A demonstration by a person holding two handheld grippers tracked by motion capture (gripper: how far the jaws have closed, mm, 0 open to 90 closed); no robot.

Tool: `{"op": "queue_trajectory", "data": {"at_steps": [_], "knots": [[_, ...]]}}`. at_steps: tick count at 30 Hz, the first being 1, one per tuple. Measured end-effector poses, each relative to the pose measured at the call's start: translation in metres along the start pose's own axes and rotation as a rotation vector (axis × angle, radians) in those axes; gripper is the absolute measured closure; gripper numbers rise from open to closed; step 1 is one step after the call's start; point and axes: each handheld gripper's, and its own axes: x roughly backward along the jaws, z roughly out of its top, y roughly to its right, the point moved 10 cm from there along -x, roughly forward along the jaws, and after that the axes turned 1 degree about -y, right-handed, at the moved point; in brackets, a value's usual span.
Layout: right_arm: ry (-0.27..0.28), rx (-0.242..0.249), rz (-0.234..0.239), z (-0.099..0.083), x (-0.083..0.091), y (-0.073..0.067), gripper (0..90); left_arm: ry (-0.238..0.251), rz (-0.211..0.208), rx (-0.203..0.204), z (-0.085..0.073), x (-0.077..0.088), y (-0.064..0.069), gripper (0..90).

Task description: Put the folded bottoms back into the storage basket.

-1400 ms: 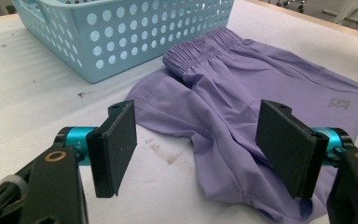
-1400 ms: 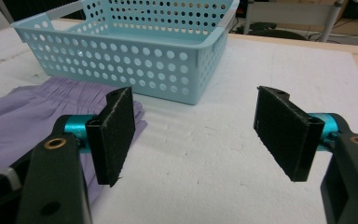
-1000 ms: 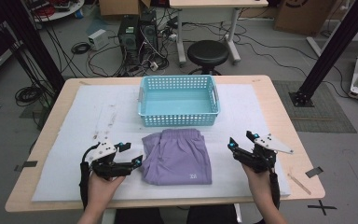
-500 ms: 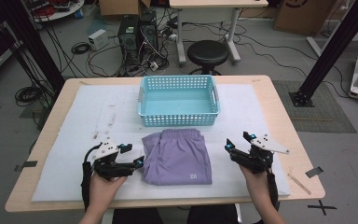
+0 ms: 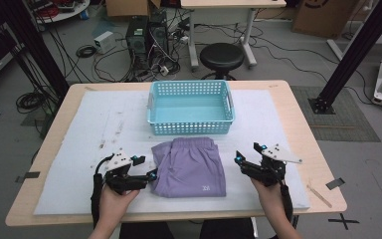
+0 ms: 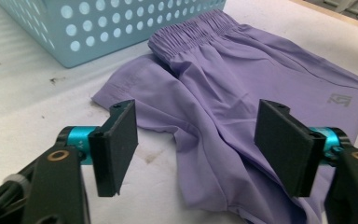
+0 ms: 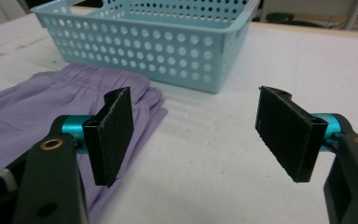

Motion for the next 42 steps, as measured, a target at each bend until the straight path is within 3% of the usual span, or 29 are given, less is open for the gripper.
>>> {"op": "queue_trajectory", "data": {"at_steps": [4, 8, 13, 17, 20, 23, 29, 37, 42], "knots": [[-0.042, -0.02, 0.045, -0.006, -0.008, -0.011, 25.3, -0.008, -0.01, 0.04, 0.0, -0.003, 0.005, 30.8], [-0.104, -0.028, 0.085, -0.016, -0.018, -0.026, 24.3, -0.055, -0.002, 0.089, -0.006, -0.01, 0.007, 30.7], [-0.214, -0.053, 0.112, -0.03, -0.032, -0.038, 24.3, -0.105, 0.025, 0.128, -0.013, -0.016, 0.005, 30.8], [-0.307, -0.05, 0.119, -0.042, -0.043, -0.044, 25.0, -0.141, 0.022, 0.165, -0.019, -0.021, 0.004, 30.7], [-0.361, -0.054, 0.119, -0.049, -0.048, -0.047, 25.7, -0.16, 0.017, 0.165, -0.022, -0.025, 0.005, 30.6], [-0.37, -0.054, 0.113, -0.05, -0.049, -0.048, 25.7, -0.159, 0.0, 0.183, -0.021, -0.026, 0.006, 30.5], [-0.365, -0.088, 0.148, -0.049, -0.048, -0.049, 29.0, -0.156, -0.02, 0.205, -0.019, -0.029, 0.009, 30.4], [-0.367, -0.075, 0.168, -0.049, -0.05, -0.055, 30.7, -0.161, -0.035, 0.218, -0.017, -0.035, 0.015, 30.3], [-0.364, -0.055, 0.183, -0.049, -0.052, -0.061, 39.2, -0.162, -0.034, 0.218, -0.016, -0.039, 0.017, 30.3]]}}
